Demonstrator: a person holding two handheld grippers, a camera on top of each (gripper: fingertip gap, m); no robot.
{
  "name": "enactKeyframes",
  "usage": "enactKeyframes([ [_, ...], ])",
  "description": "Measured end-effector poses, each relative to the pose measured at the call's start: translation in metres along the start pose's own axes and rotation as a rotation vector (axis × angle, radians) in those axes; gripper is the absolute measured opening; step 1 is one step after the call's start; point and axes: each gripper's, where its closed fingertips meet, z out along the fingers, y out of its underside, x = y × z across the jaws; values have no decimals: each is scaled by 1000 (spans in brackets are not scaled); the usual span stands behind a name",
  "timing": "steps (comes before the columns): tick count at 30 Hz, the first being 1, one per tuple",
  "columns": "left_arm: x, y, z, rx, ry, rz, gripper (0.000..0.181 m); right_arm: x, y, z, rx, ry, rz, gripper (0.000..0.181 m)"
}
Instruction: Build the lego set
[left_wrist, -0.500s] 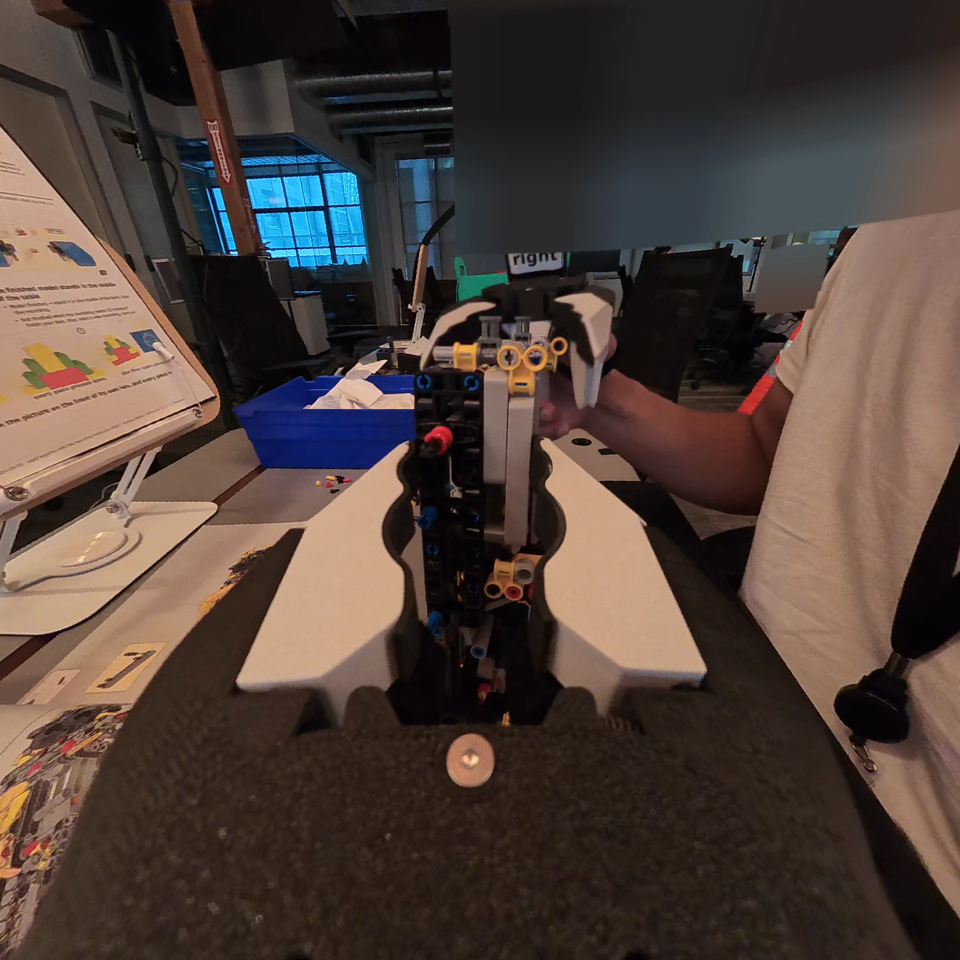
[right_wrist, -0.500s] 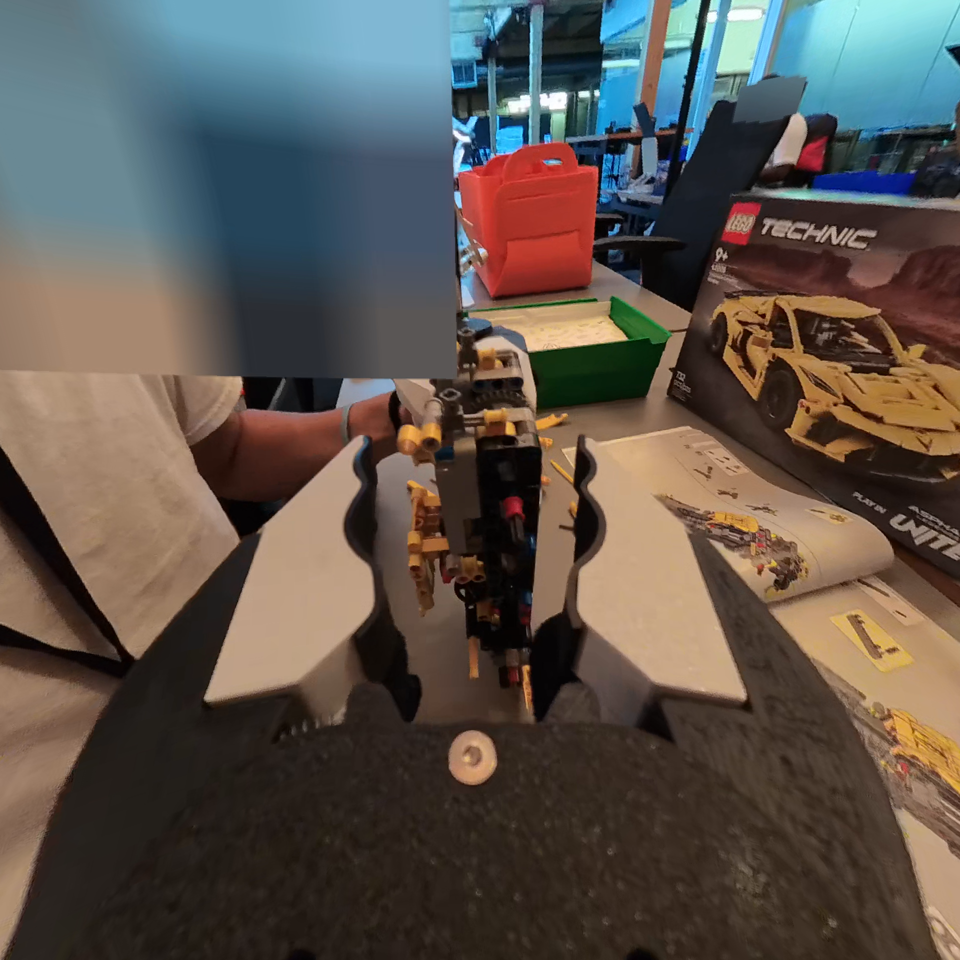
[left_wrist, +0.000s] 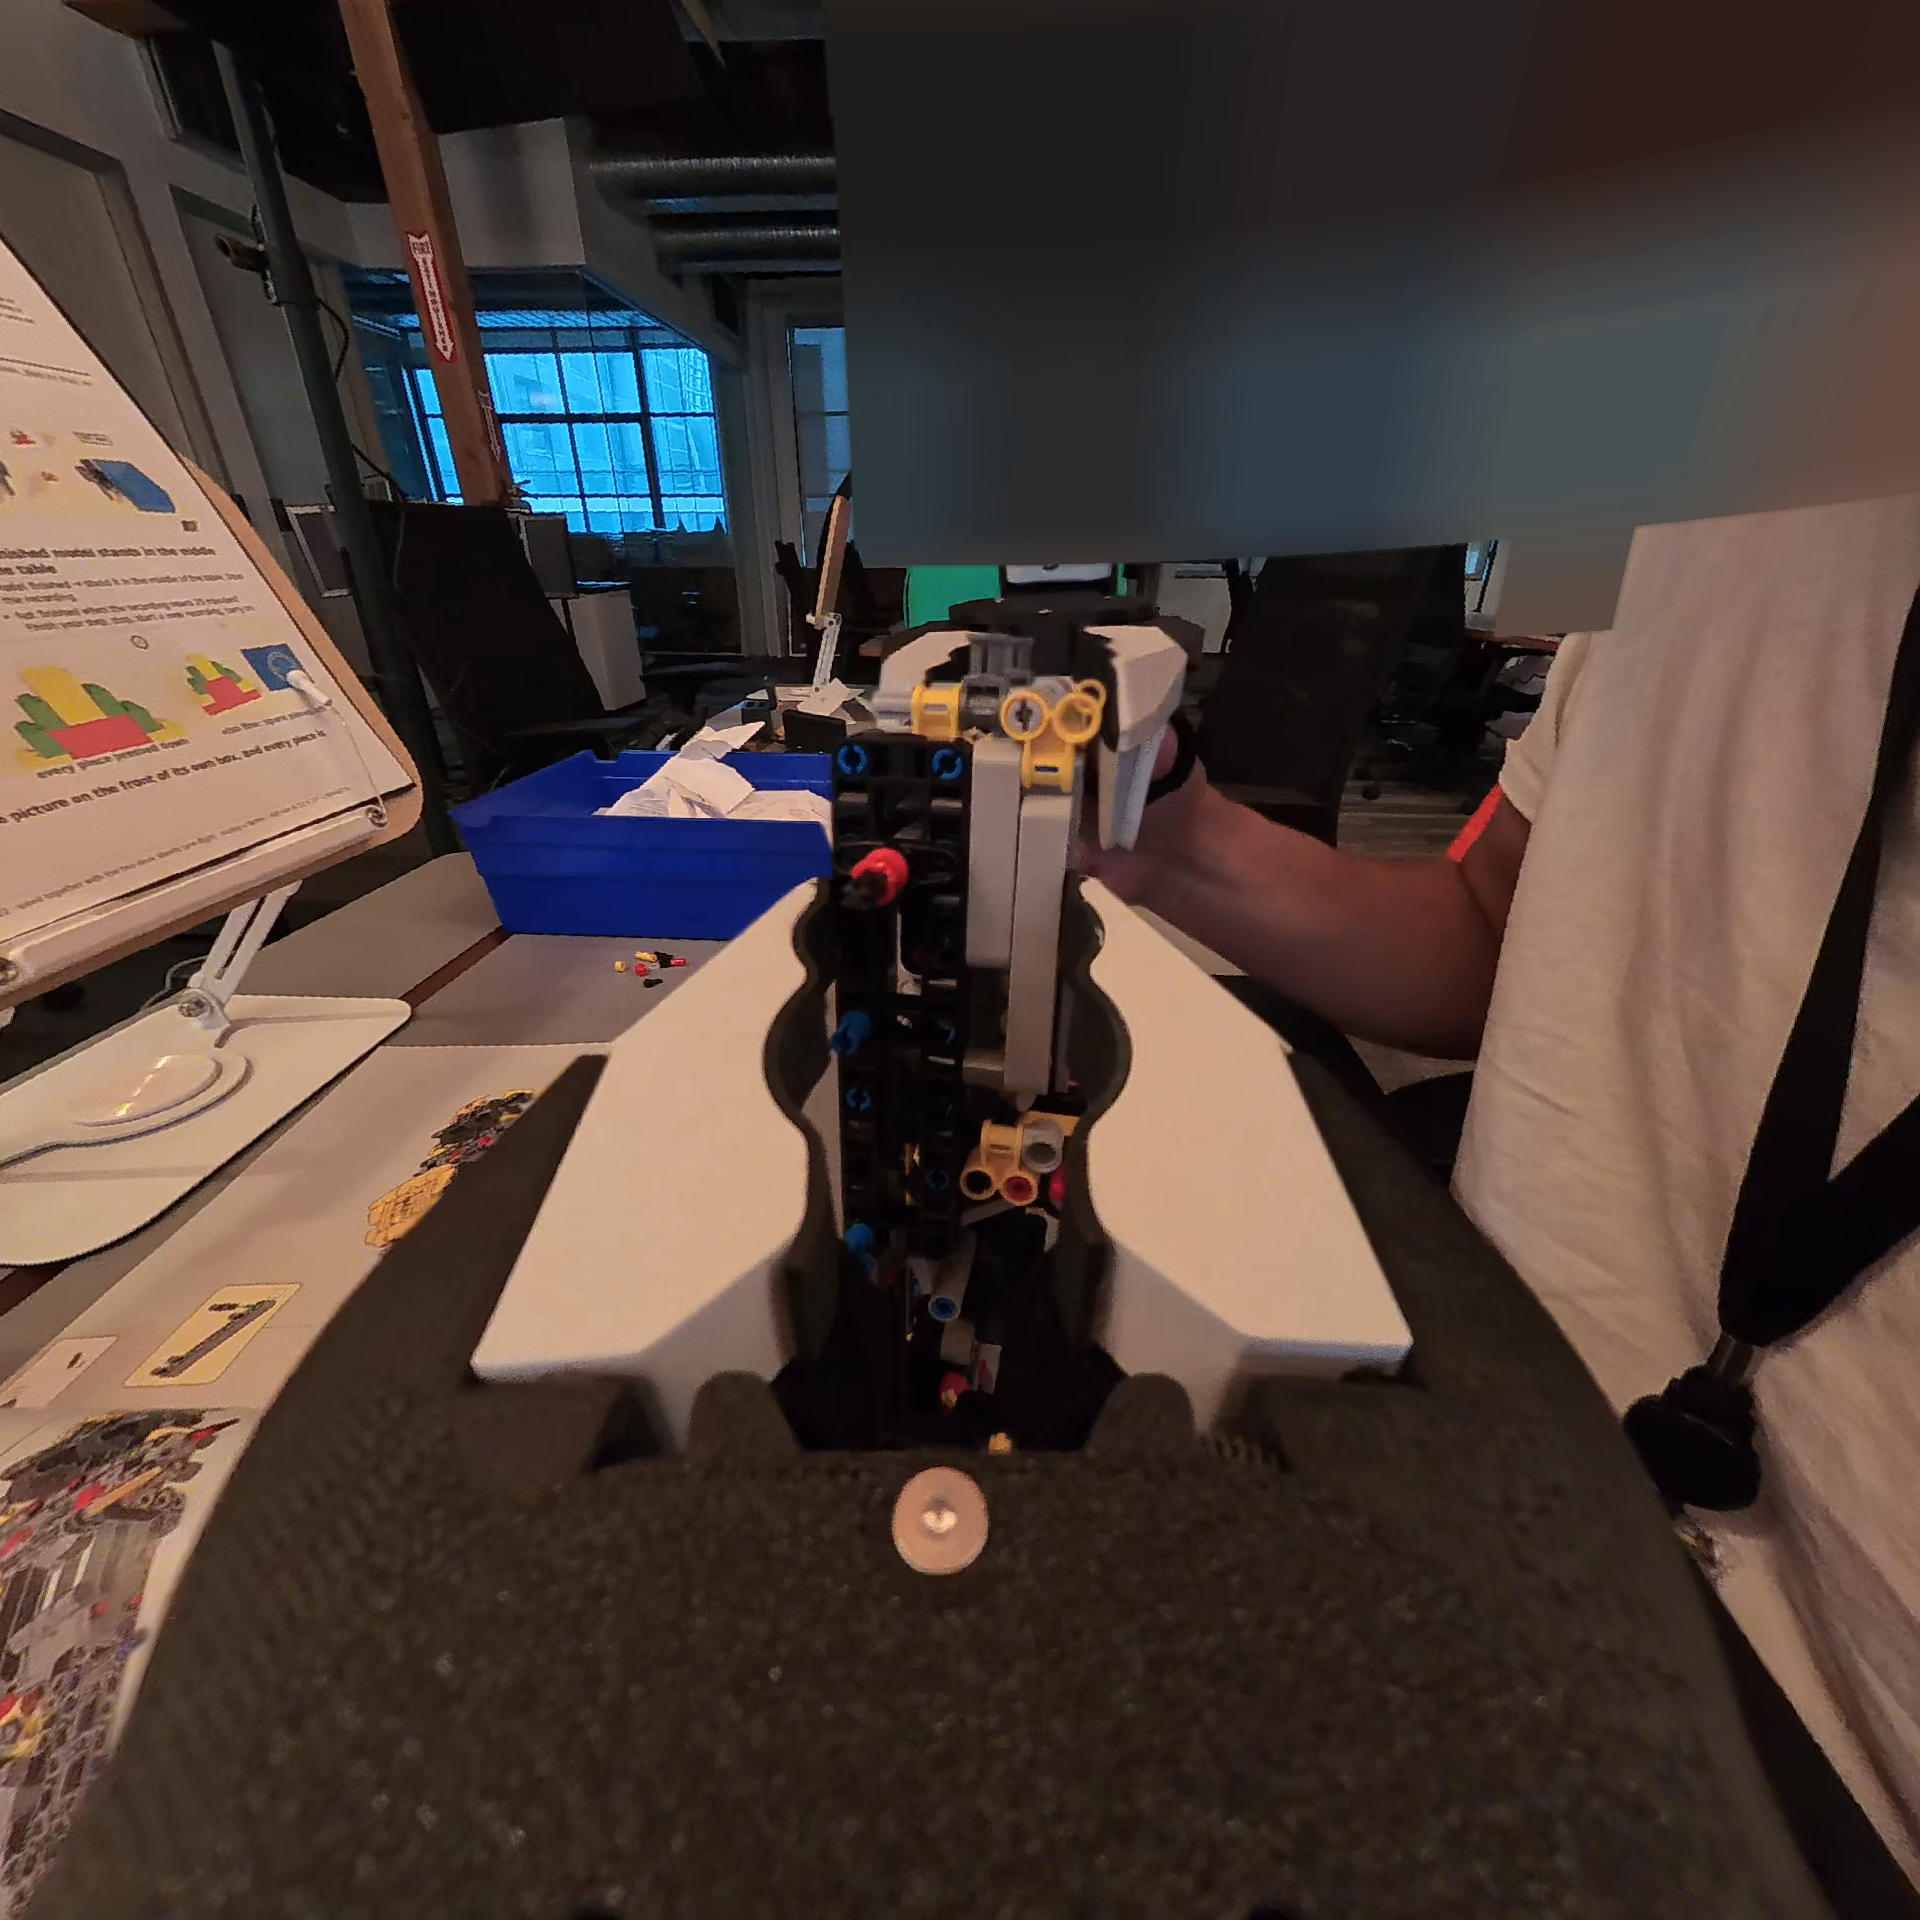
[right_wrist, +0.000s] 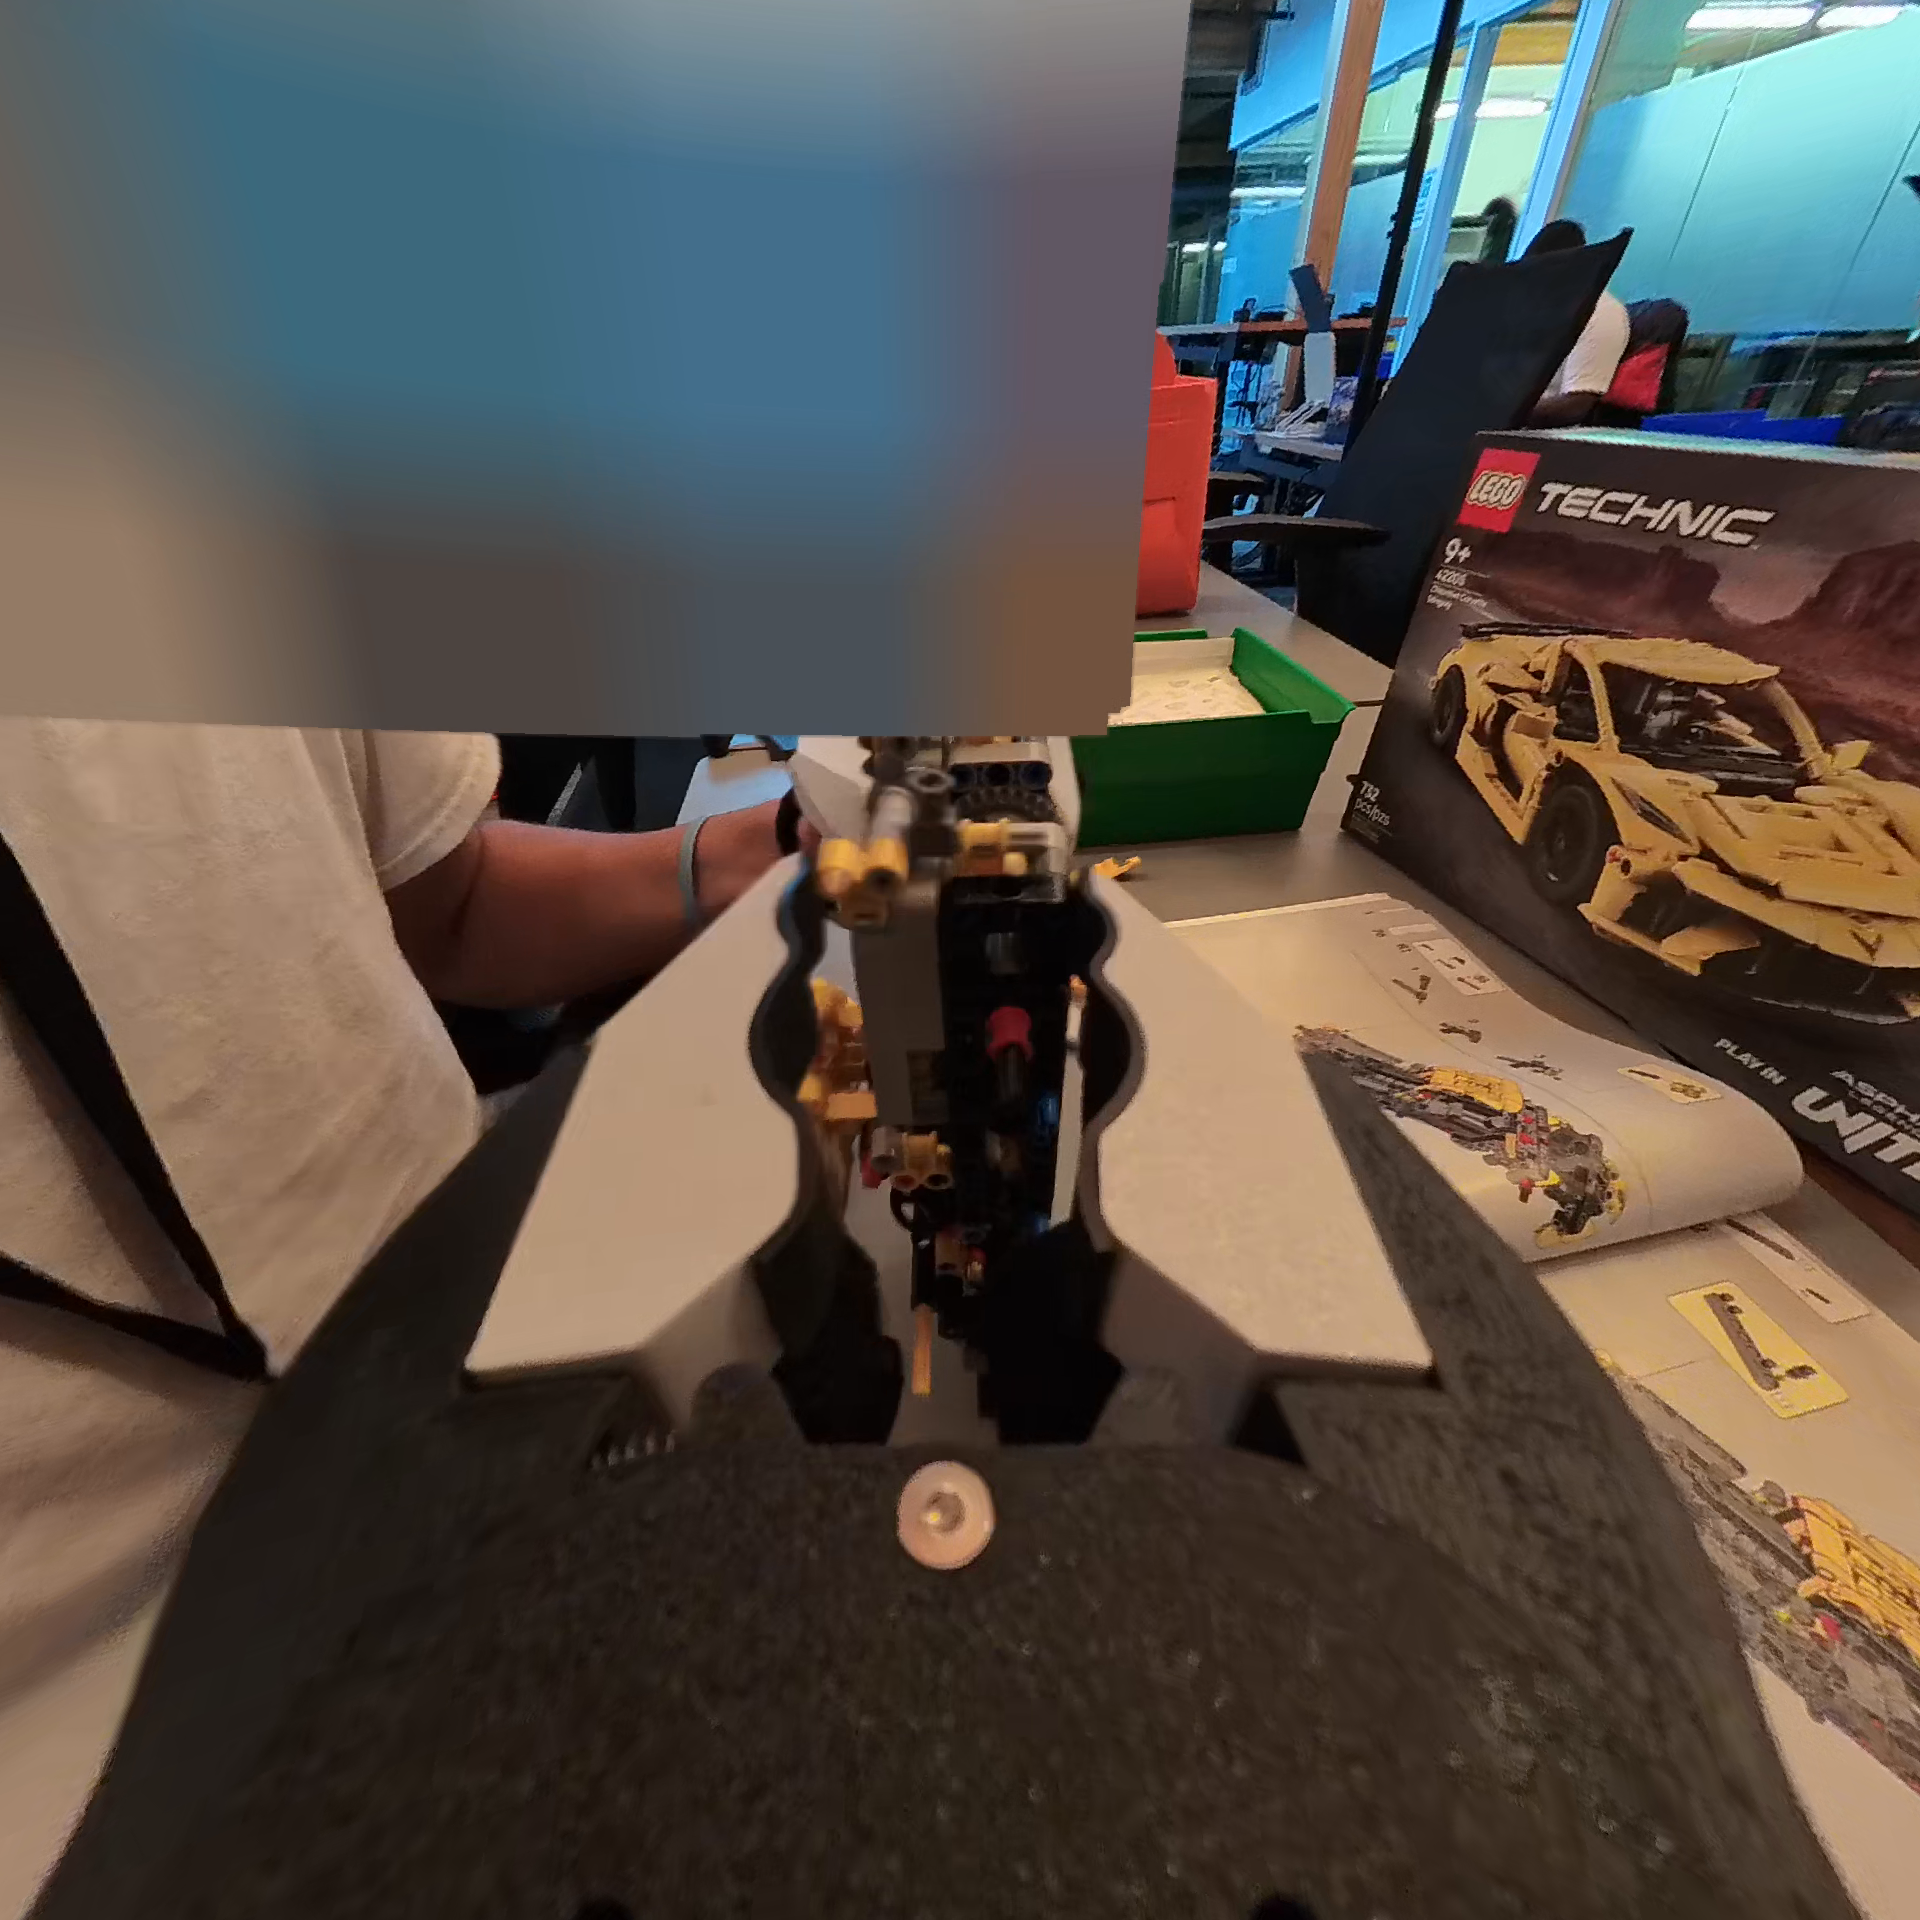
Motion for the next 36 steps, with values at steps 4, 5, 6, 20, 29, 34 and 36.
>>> enactKeyframes([
  [4, 0, 0, 0, 3, 6, -4, 43, 0, -1, 0, 25, -3, 4, 47],
  [5, 0, 0, 0, 4, 3, -4, 43, 1, -1, 0, 22, -1, 0, 47],
  [6, 0, 0, 0, 7, 3, -4, 43, 1, -1, 0, 23, -10, 15, 47],
  [20, -6, 0, -5, 12, -7, -16, 43, 9, 2, 7, -86, 91, 21, 48],
  [29, -5, 0, -5, 12, -7, -6, 43, 8, 1, 7, -50, 65, 27, 47],
  [34, -3, -1, -4, 9, -4, 0, 43, 6, -5, 8, -37, 87, 16, 48],
  [36, -4, -1, -4, 6, -6, 1, 43, 7, -5, 8, -42, 82, 18, 48],
])
